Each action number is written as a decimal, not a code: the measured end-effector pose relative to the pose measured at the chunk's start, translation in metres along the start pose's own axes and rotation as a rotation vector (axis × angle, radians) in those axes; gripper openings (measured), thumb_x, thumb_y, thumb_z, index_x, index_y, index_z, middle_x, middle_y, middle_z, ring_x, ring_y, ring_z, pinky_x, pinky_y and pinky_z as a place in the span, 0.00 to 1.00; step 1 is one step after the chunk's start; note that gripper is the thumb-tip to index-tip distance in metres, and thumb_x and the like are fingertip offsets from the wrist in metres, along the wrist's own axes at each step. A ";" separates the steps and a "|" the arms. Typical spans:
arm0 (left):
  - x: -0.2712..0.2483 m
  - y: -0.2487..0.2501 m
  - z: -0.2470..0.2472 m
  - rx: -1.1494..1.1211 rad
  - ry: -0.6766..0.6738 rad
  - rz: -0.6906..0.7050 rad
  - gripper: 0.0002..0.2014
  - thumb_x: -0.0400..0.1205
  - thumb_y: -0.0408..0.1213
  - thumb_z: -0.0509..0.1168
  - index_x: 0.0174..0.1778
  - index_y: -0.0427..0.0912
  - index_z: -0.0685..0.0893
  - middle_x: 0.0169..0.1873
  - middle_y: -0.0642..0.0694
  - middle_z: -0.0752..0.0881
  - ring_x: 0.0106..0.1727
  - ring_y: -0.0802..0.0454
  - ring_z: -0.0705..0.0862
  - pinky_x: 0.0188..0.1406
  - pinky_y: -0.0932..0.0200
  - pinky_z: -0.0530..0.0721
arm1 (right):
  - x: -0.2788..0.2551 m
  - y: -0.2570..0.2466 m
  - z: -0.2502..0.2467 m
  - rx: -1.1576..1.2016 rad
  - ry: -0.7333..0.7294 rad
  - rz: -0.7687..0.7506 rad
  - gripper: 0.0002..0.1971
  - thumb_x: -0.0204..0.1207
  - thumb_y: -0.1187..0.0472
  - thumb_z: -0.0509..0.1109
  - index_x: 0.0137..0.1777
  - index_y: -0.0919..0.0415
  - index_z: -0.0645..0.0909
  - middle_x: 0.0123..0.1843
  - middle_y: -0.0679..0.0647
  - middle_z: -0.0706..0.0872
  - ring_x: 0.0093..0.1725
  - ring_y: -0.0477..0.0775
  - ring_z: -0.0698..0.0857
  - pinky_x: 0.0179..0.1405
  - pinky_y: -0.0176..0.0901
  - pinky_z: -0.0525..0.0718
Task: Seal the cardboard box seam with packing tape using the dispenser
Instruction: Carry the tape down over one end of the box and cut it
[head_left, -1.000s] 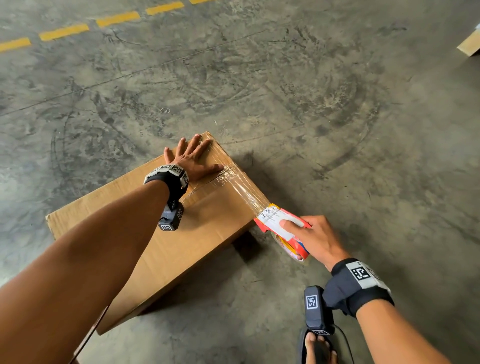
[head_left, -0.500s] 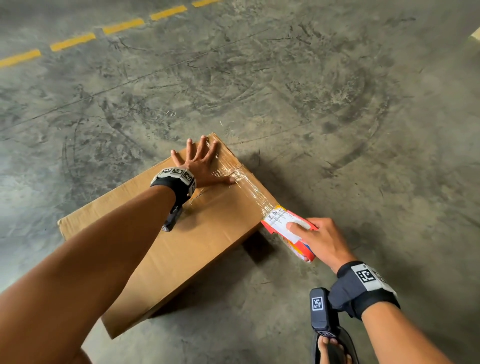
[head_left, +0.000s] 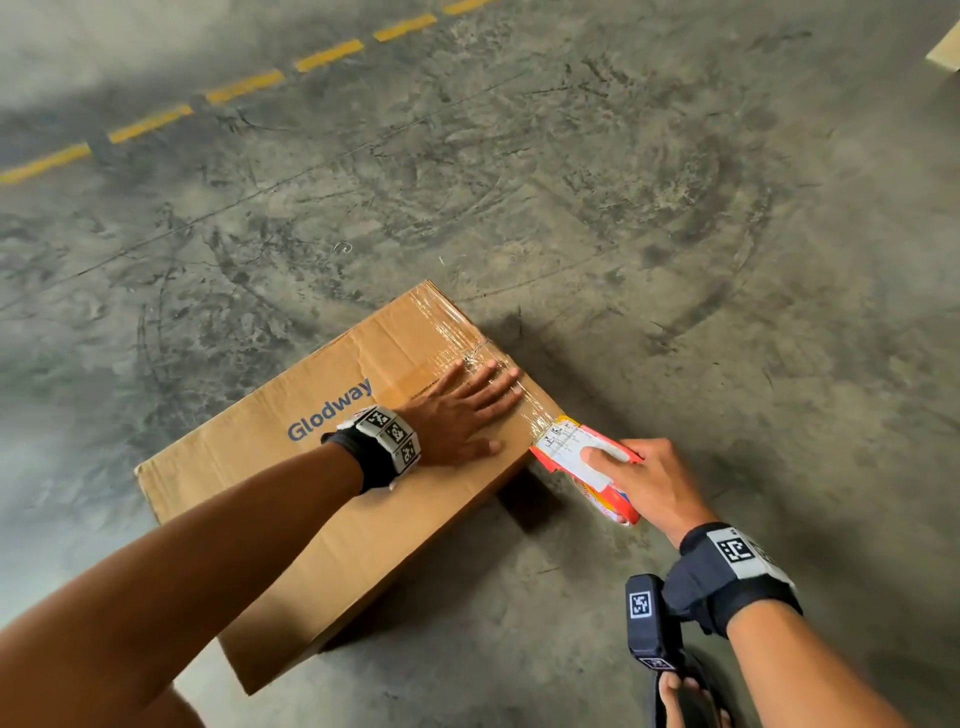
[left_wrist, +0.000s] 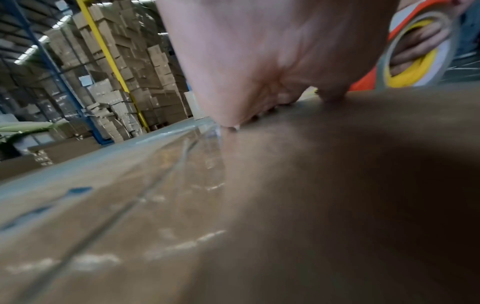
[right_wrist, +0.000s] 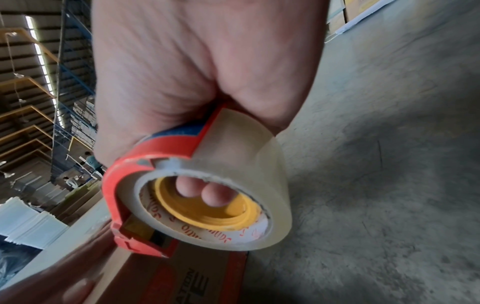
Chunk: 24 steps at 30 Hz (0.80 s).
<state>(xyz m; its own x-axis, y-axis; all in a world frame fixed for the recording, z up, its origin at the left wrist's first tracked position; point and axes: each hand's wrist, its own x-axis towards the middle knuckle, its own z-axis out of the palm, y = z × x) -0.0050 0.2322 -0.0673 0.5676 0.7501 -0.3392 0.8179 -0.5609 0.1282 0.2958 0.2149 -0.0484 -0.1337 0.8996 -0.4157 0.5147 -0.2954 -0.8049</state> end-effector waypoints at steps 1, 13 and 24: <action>-0.001 0.004 0.003 -0.009 0.003 0.008 0.37 0.89 0.61 0.42 0.87 0.48 0.34 0.87 0.47 0.32 0.87 0.42 0.31 0.84 0.29 0.40 | 0.001 0.001 0.001 0.009 -0.001 0.002 0.14 0.75 0.52 0.81 0.30 0.55 0.88 0.21 0.43 0.85 0.20 0.42 0.80 0.27 0.40 0.77; 0.010 0.056 0.022 0.058 0.070 -0.218 0.51 0.79 0.72 0.51 0.87 0.47 0.34 0.86 0.35 0.34 0.85 0.29 0.33 0.77 0.17 0.39 | -0.007 -0.002 0.001 0.012 0.009 0.011 0.26 0.64 0.40 0.77 0.38 0.68 0.86 0.27 0.57 0.84 0.27 0.52 0.79 0.29 0.47 0.77; 0.009 0.064 0.010 -0.002 0.009 -0.282 0.44 0.76 0.63 0.39 0.87 0.51 0.32 0.86 0.39 0.31 0.86 0.32 0.31 0.78 0.19 0.41 | -0.020 0.013 -0.015 0.041 0.024 0.001 0.13 0.74 0.52 0.81 0.32 0.58 0.90 0.24 0.45 0.82 0.27 0.48 0.77 0.29 0.41 0.75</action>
<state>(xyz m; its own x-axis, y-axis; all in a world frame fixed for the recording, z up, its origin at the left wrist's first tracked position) 0.0511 0.1997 -0.0710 0.3186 0.8797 -0.3531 0.9437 -0.3292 0.0314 0.3178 0.1975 -0.0440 -0.1126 0.9067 -0.4064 0.4799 -0.3085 -0.8213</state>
